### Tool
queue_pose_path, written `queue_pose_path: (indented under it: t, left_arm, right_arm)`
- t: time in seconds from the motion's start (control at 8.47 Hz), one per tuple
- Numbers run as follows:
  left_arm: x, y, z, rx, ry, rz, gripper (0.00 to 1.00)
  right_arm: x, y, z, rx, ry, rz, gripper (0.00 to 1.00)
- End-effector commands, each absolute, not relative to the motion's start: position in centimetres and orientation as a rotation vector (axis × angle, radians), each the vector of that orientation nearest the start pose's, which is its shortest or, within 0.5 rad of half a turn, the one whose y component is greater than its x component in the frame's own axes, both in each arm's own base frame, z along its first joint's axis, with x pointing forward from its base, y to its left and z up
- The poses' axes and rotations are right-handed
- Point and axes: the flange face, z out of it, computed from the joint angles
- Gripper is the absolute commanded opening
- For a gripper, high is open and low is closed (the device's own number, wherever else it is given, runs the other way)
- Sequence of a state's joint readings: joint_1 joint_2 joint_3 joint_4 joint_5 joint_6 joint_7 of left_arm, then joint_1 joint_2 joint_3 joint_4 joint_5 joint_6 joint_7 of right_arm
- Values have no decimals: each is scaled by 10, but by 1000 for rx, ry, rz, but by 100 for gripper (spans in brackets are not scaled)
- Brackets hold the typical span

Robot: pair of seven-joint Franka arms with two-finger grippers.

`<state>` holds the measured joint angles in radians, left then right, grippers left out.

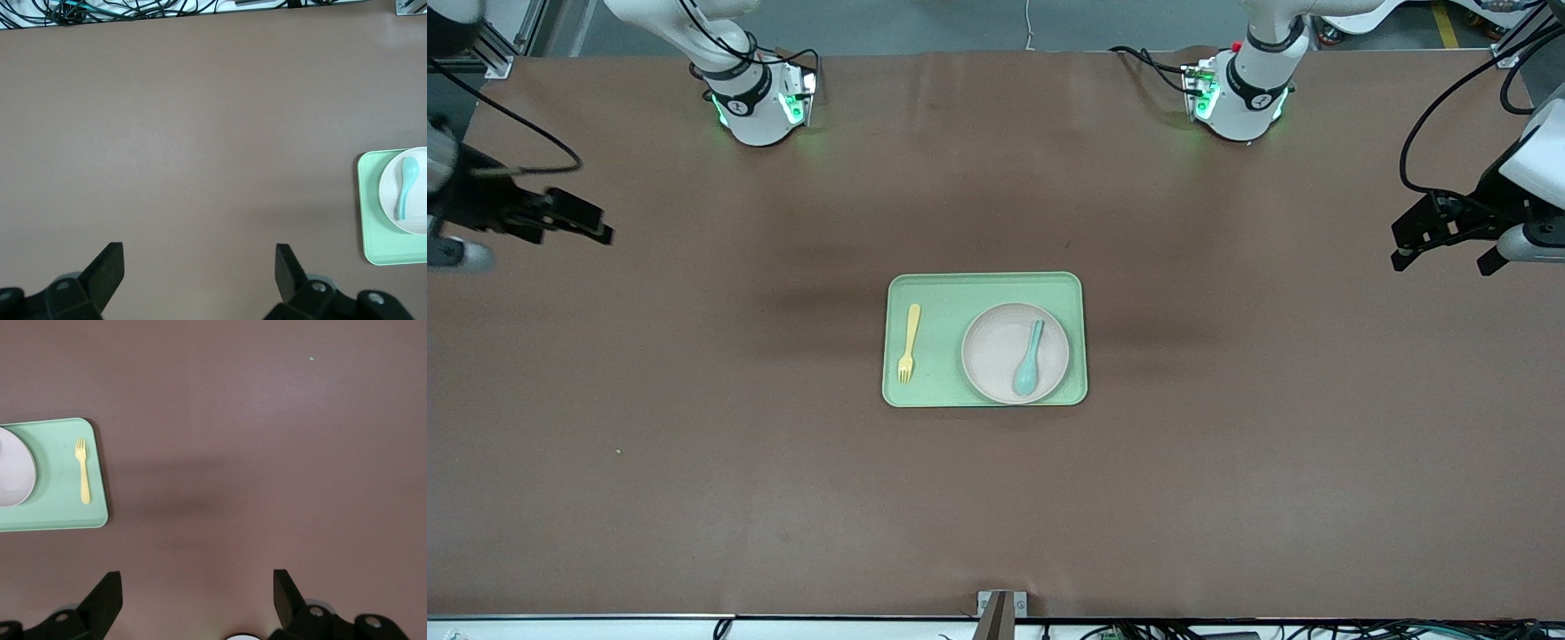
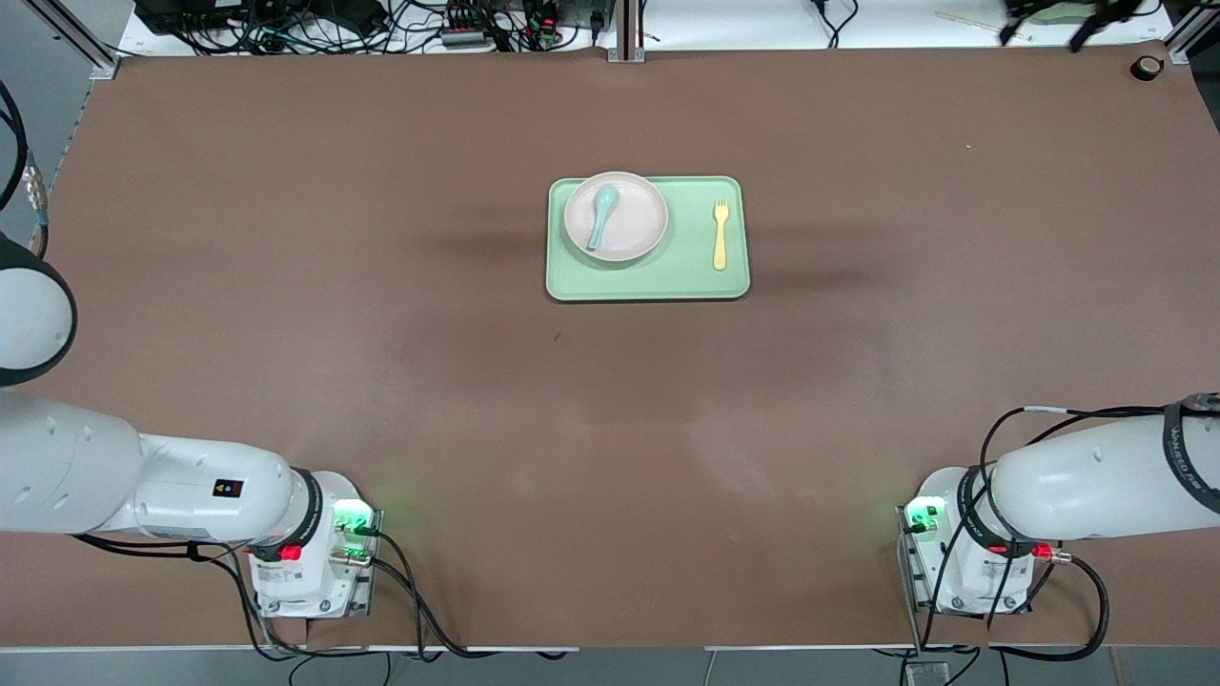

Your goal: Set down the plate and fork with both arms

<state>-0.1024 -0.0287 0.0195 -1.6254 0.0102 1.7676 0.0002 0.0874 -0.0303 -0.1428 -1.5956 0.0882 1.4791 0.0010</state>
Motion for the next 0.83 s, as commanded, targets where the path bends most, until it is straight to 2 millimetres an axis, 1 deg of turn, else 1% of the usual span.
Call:
queue_pose_path:
  t: [0.0, 0.12, 0.24, 0.35, 0.47, 0.59, 0.71]
  left_arm:
    - [559, -43, 640, -3102, 148, -291, 100]
    - [559, -44, 640, -3103, 148, -291, 100]
    - [559, -44, 640, -3103, 148, -288, 100]
    - [559, -44, 641, -3103, 148, -291, 100]
    - [559, -44, 641, -3103, 148, -293, 100]
    - [558, -43, 641, -3103, 148, -293, 100]
    - [558, -43, 642, -3103, 145, -295, 100]
  right_arm:
    - [524, -61, 625, -3049, 32, 105, 100]
    - [526, -68, 630, -3056, 44, 65, 100]
    - [530, -70, 634, -3080, 44, 28, 100]
    - [530, -65, 636, -3111, 39, 36, 100]
    - [531, -62, 644, -3129, 28, 11, 100]
    - [538, -52, 650, -3126, 4, -9, 100]
    - [539, -35, 651, -3130, -46, -13, 100]
